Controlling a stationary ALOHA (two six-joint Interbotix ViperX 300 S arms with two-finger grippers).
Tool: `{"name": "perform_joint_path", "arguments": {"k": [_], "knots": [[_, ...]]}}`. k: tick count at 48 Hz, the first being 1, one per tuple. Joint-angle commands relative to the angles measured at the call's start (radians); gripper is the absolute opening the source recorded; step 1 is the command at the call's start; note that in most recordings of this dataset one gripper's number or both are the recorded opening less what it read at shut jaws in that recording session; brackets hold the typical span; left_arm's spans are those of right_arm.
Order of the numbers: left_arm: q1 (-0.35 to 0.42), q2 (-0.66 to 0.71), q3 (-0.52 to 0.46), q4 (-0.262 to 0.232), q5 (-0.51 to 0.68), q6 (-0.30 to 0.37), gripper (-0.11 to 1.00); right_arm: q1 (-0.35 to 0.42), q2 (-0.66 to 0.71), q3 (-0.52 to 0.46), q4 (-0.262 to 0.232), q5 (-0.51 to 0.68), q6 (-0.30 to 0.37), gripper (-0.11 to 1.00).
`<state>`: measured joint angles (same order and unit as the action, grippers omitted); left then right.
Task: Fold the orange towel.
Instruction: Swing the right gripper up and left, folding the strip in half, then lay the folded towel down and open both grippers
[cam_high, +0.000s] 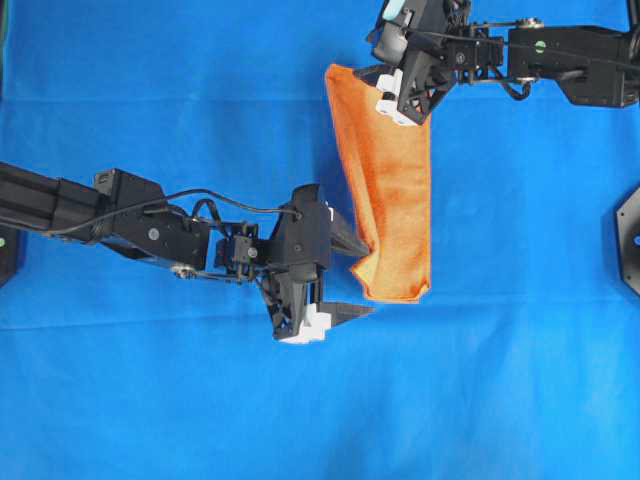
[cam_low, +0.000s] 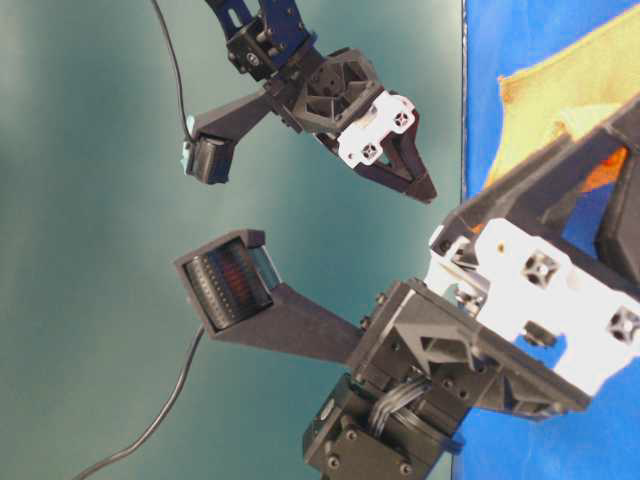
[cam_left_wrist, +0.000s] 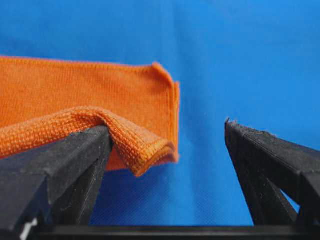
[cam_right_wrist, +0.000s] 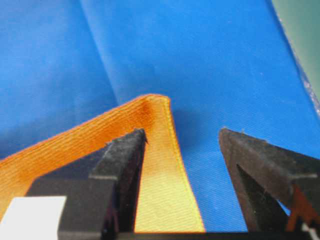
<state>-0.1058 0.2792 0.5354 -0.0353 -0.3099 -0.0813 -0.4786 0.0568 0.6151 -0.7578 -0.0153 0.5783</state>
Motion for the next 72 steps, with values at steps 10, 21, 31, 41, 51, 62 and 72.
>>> {"name": "perform_joint_path", "arguments": {"k": [10,21,31,41,51,62,72], "knots": [[-0.012,-0.181,0.029,0.002,0.215,-0.003,0.90,0.038,-0.089,0.055,0.000,0.009,0.006,0.62],[-0.035,-0.345,0.146,0.002,0.265,-0.012,0.90,0.077,-0.225,0.193,0.014,0.011,0.023,0.62],[-0.011,-0.482,0.285,0.002,0.183,-0.040,0.90,0.129,-0.376,0.351,0.054,-0.029,0.061,0.62],[0.052,-0.618,0.440,0.005,0.002,-0.028,0.90,0.190,-0.549,0.469,0.060,-0.112,0.115,0.62],[0.112,-0.767,0.571,0.005,-0.061,-0.005,0.90,0.249,-0.715,0.551,0.060,-0.143,0.156,0.61],[0.146,-0.821,0.607,0.005,-0.074,0.008,0.90,0.250,-0.756,0.568,0.061,-0.152,0.158,0.61],[0.146,-0.792,0.591,0.005,-0.075,0.008,0.90,0.247,-0.746,0.561,0.060,-0.147,0.158,0.61]]}}
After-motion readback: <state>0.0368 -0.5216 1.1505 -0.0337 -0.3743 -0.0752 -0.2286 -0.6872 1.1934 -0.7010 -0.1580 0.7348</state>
